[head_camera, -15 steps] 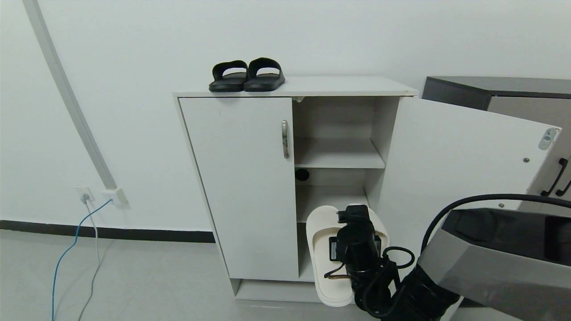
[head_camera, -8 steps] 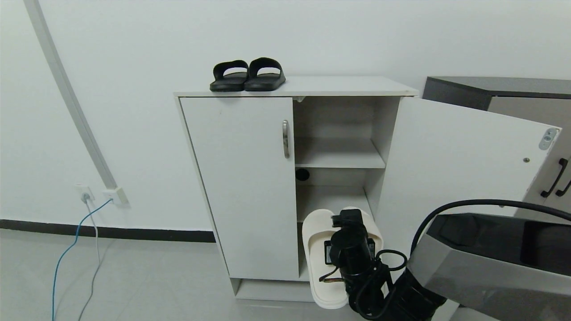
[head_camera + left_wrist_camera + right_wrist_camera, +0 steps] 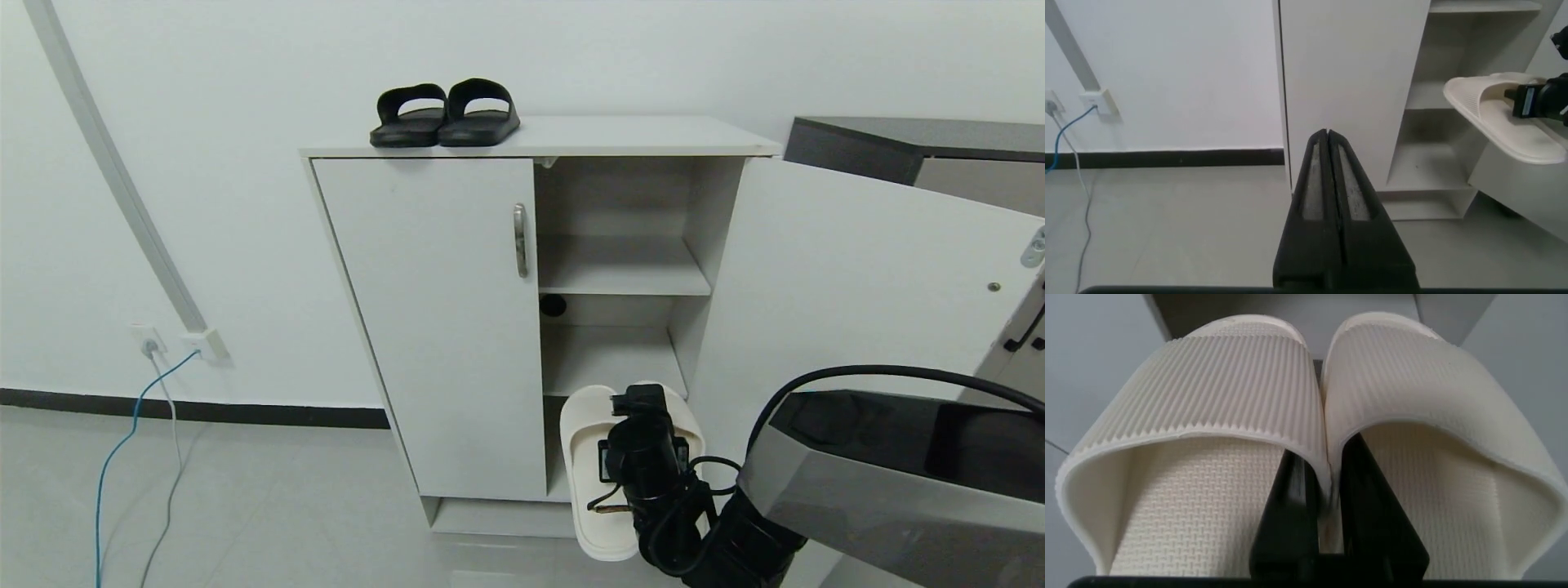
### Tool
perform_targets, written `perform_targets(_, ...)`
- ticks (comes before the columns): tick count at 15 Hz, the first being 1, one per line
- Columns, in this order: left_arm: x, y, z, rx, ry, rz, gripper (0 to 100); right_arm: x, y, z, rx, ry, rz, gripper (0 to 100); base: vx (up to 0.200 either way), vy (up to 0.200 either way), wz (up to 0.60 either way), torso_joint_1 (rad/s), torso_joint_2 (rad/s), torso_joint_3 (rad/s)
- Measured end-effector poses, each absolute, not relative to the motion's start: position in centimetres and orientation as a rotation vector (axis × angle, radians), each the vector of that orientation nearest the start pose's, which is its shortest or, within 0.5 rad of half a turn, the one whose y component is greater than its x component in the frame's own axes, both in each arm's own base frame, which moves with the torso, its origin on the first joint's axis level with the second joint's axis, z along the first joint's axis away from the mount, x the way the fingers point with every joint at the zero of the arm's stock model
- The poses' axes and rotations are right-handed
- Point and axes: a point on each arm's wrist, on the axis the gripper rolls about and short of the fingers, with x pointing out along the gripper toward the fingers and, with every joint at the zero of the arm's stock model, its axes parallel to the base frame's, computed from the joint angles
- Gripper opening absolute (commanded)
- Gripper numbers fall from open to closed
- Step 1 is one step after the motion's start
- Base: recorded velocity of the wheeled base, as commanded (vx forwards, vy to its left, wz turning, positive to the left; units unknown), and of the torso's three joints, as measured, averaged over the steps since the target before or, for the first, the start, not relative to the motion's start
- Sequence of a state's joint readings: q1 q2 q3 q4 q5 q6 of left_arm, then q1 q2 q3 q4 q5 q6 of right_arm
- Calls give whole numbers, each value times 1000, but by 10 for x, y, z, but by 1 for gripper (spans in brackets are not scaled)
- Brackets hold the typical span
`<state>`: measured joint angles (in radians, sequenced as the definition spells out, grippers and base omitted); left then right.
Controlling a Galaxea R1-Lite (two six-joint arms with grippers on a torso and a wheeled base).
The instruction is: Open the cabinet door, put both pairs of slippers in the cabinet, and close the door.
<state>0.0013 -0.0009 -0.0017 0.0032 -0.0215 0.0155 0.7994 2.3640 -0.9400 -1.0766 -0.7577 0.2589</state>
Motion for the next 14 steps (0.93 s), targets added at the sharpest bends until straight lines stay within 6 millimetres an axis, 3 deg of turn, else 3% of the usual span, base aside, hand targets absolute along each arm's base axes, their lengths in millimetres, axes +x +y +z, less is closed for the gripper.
perform_targets(7,-23,-1,76,16,0,-20,0,302,281,8,4,238,-1,0,0,0,0,2,2,-198)
perform_targets(14,-23,-1,76,16,0,-20,0,319,279,12,-9,27,-8,0,0,0,0,1,1,-80)
